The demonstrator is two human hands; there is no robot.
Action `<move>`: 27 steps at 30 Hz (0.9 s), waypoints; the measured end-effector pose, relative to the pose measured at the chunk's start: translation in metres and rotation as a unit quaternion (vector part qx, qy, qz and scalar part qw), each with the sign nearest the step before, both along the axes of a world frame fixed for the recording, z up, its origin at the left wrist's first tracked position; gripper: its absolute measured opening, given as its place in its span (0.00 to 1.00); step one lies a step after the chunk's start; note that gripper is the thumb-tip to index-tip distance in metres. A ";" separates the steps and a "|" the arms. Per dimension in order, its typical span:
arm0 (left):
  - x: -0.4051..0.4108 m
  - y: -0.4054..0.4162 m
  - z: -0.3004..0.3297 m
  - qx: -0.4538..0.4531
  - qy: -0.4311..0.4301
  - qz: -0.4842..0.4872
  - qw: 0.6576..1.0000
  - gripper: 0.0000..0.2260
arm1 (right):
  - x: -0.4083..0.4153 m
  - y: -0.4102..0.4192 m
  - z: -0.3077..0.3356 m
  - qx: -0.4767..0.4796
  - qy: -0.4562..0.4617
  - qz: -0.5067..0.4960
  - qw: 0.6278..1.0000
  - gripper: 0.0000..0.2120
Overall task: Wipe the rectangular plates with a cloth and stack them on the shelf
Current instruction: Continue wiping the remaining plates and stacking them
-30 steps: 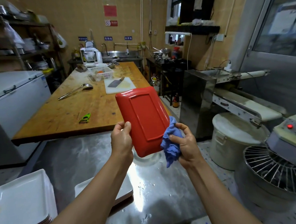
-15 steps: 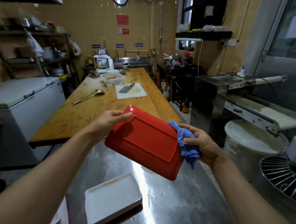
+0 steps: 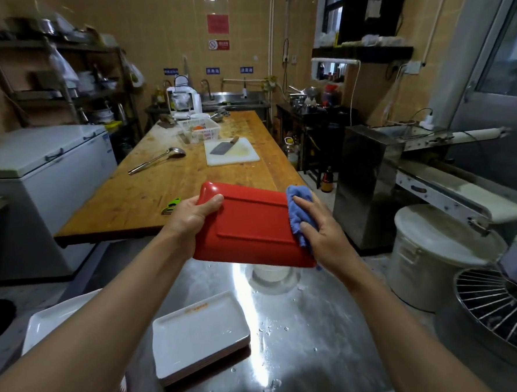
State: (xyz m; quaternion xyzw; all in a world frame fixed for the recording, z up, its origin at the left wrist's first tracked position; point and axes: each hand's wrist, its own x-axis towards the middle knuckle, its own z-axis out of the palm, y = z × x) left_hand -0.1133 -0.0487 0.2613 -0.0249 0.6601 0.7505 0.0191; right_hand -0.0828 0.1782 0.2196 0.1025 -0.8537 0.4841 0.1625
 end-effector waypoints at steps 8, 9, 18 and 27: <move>0.000 -0.002 -0.001 0.079 -0.056 0.022 0.995 0.03 | 0.017 -0.019 -0.029 0.141 0.118 -0.064 0.981 0.23; 0.001 0.000 -0.002 0.087 -0.060 0.024 0.994 0.03 | 0.017 -0.025 -0.030 0.166 0.146 -0.078 0.972 0.22; 0.010 0.013 -0.007 0.103 -0.049 0.066 0.991 0.07 | 0.027 -0.093 -0.034 0.254 0.192 -0.076 0.945 0.23; 0.016 0.006 -0.010 0.055 0.017 0.078 0.995 0.07 | 0.003 -0.112 0.002 0.261 0.089 -0.024 0.961 0.29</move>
